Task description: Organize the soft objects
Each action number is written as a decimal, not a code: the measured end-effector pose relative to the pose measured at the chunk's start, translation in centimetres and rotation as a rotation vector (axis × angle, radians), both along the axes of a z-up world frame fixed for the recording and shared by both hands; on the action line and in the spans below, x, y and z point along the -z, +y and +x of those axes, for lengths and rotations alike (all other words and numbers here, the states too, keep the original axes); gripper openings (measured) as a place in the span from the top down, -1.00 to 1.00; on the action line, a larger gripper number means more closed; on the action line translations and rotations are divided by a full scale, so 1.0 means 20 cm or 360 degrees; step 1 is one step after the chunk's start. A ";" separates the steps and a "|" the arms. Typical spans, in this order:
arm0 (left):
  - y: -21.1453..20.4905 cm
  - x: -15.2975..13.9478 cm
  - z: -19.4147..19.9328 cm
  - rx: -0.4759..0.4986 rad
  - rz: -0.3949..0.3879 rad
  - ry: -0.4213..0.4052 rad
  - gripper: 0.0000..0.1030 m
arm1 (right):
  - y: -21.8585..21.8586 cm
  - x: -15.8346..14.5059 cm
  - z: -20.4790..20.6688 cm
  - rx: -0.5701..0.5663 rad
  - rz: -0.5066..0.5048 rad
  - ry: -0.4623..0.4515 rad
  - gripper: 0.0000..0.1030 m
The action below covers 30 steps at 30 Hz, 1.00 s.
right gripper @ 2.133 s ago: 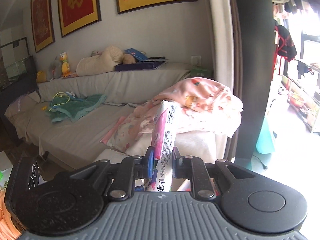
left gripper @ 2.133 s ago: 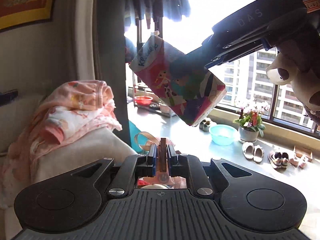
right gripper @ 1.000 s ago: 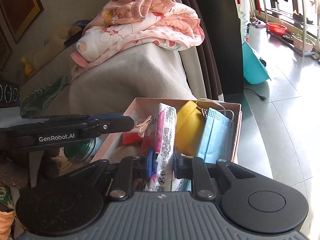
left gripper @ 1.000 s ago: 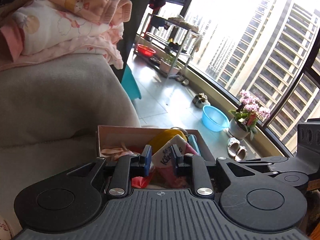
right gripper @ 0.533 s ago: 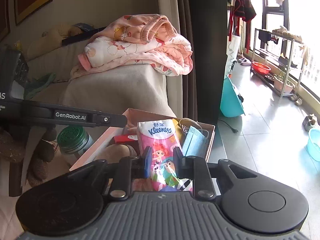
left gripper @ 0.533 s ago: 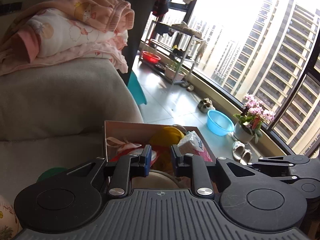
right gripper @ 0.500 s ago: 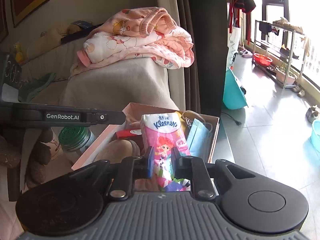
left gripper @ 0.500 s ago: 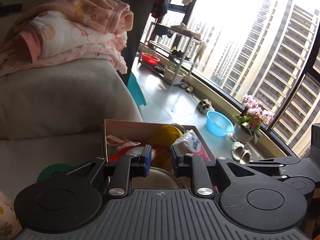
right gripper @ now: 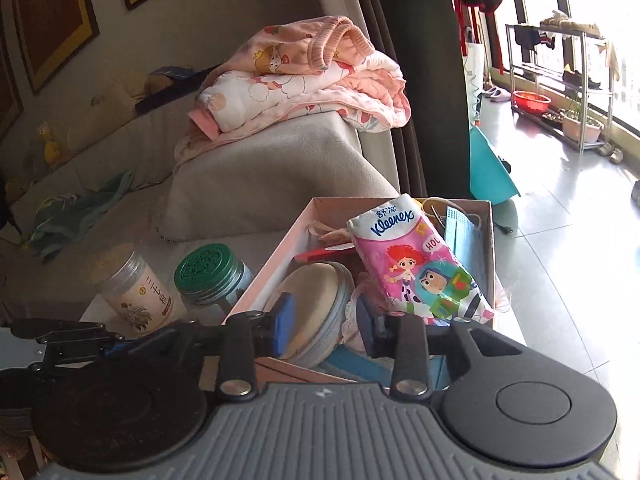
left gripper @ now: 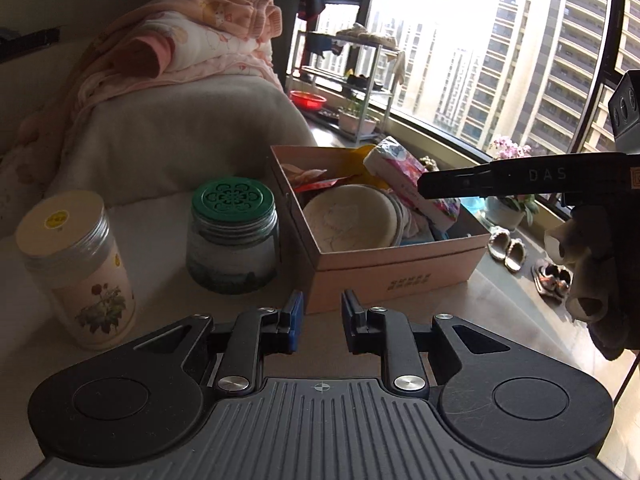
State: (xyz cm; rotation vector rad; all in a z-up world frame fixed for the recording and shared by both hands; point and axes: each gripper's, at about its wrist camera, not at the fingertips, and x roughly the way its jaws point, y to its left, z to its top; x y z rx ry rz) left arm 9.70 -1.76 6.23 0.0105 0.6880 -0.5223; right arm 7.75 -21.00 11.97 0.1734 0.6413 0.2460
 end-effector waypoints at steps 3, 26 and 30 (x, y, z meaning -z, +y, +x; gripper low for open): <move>0.12 0.05 -0.17 -0.0109 0.0114 -0.0015 0.55 | 0.11 -0.05 -0.17 0.0044 -0.0053 -0.0103 -0.33; 0.05 0.32 -0.36 -0.0558 0.0270 -0.0003 -0.95 | 0.41 0.48 -0.43 0.0166 -0.0384 0.0180 -0.91; 0.03 0.33 -0.34 -0.0632 0.0267 -0.0024 -0.95 | 0.37 0.49 -0.42 0.0162 -0.0386 0.0182 -1.00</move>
